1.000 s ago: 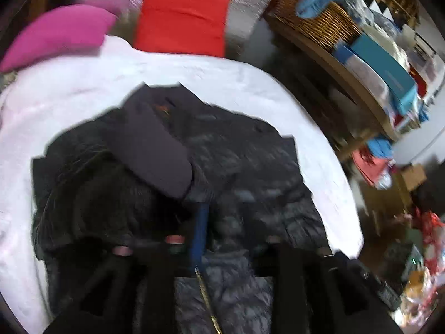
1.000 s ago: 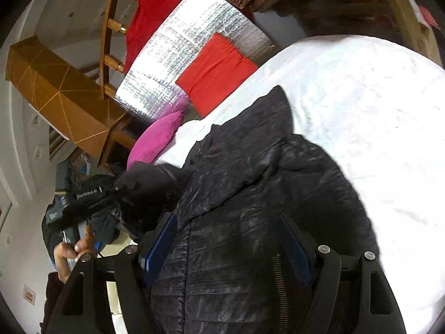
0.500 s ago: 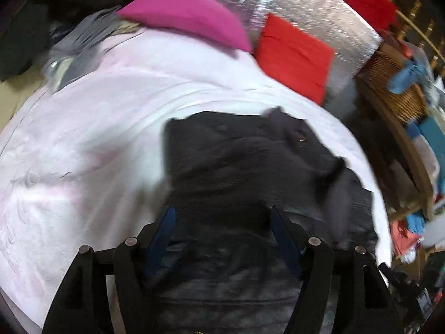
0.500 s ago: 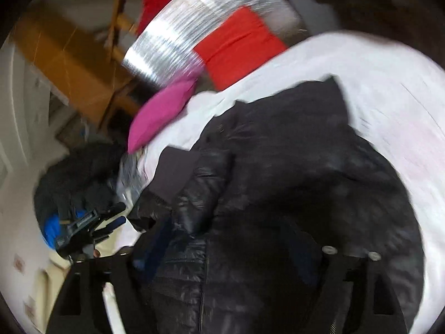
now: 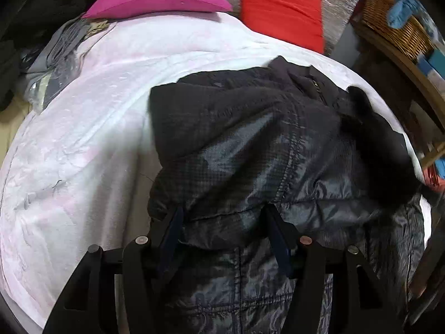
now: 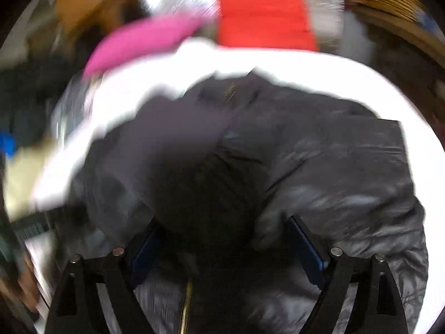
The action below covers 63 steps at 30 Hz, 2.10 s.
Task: Fold large clothes
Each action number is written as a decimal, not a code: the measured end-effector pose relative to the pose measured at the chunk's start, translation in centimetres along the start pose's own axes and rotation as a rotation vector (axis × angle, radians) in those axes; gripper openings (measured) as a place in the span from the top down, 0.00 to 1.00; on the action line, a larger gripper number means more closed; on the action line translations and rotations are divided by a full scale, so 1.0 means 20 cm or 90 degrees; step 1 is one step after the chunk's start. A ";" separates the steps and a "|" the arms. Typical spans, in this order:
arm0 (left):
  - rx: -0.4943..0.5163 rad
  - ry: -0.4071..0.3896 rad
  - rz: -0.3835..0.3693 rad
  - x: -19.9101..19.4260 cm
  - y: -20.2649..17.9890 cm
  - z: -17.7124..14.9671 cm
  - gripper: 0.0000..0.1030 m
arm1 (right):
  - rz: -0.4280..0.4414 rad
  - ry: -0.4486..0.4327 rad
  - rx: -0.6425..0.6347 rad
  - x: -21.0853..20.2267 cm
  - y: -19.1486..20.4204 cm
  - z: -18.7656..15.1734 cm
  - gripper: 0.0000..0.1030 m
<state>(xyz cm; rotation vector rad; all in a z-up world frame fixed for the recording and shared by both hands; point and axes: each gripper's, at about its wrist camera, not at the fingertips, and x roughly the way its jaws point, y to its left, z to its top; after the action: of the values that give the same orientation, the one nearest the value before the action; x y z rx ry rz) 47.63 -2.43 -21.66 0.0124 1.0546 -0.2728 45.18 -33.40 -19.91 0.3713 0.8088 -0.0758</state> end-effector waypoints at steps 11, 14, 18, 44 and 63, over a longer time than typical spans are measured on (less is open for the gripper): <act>0.024 -0.034 -0.045 -0.15 0.01 -0.05 0.40 | 0.141 -0.033 0.335 -0.18 -0.77 -0.02 0.13; 0.003 -0.063 -0.050 -0.24 0.10 -0.03 0.40 | 0.135 -0.054 0.350 -0.22 -0.88 -0.02 0.13; -0.038 -0.059 -0.021 -0.21 0.22 0.03 0.40 | 0.103 -0.074 0.362 -0.27 -1.02 0.04 0.13; -0.082 0.035 -0.022 0.02 0.22 0.00 0.32 | 0.041 0.069 0.193 -0.05 -0.89 0.13 0.42; -0.085 0.008 -0.034 -0.22 0.25 -0.10 0.29 | 0.101 0.019 0.220 -0.45 -1.09 0.01 0.27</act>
<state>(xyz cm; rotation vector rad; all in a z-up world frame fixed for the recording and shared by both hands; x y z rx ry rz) 45.00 3.55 -19.40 -0.1343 1.0849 -0.2513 34.47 -54.48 -19.75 0.7634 0.7937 -0.0614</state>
